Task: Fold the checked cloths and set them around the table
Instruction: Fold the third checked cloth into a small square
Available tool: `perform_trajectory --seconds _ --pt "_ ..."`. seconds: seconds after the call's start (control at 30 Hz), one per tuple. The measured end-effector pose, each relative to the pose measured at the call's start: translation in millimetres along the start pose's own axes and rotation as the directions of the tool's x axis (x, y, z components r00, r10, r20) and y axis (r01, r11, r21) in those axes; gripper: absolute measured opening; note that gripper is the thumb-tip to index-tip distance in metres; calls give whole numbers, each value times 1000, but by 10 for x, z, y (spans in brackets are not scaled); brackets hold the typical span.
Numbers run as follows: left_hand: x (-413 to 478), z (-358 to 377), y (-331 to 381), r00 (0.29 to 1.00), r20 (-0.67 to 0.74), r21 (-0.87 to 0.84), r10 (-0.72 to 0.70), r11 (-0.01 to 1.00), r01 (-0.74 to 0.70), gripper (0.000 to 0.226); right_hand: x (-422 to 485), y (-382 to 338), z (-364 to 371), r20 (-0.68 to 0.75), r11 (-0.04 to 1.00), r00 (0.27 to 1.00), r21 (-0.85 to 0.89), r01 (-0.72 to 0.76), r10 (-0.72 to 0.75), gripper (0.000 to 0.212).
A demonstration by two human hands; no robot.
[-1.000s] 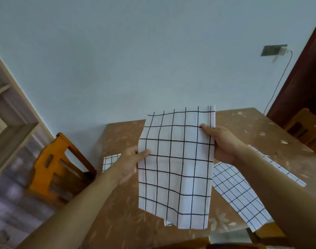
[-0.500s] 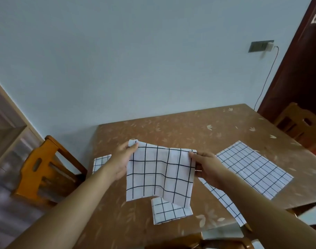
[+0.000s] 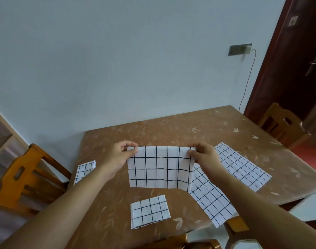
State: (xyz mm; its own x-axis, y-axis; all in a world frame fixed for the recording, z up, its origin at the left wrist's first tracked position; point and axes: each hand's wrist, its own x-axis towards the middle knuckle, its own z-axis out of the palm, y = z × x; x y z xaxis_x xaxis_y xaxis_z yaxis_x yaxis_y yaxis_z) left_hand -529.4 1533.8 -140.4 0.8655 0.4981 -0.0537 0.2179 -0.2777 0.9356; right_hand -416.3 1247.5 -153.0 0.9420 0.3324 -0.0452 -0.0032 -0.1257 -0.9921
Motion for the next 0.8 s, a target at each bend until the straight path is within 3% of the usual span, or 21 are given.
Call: perform_trajectory --seconds 0.27,0.43,0.57,0.7,0.8 --pt "-107 364 356 979 -78 219 186 962 -165 14 64 -78 -496 -7 921 984 -354 162 -176 15" --pt "-164 516 485 971 -116 189 208 965 -184 5 83 -200 -770 16 896 974 -390 214 -226 9" --pt "-235 624 584 962 -142 179 233 962 -206 13 86 -268 -941 53 881 966 -400 251 -252 9" --pt "-309 685 639 942 -151 362 301 903 -231 16 122 -254 -1055 72 869 958 -407 283 -278 9" --pt "-390 694 725 934 -122 516 336 825 -230 15 139 -263 -1125 88 910 964 -318 267 -252 19"
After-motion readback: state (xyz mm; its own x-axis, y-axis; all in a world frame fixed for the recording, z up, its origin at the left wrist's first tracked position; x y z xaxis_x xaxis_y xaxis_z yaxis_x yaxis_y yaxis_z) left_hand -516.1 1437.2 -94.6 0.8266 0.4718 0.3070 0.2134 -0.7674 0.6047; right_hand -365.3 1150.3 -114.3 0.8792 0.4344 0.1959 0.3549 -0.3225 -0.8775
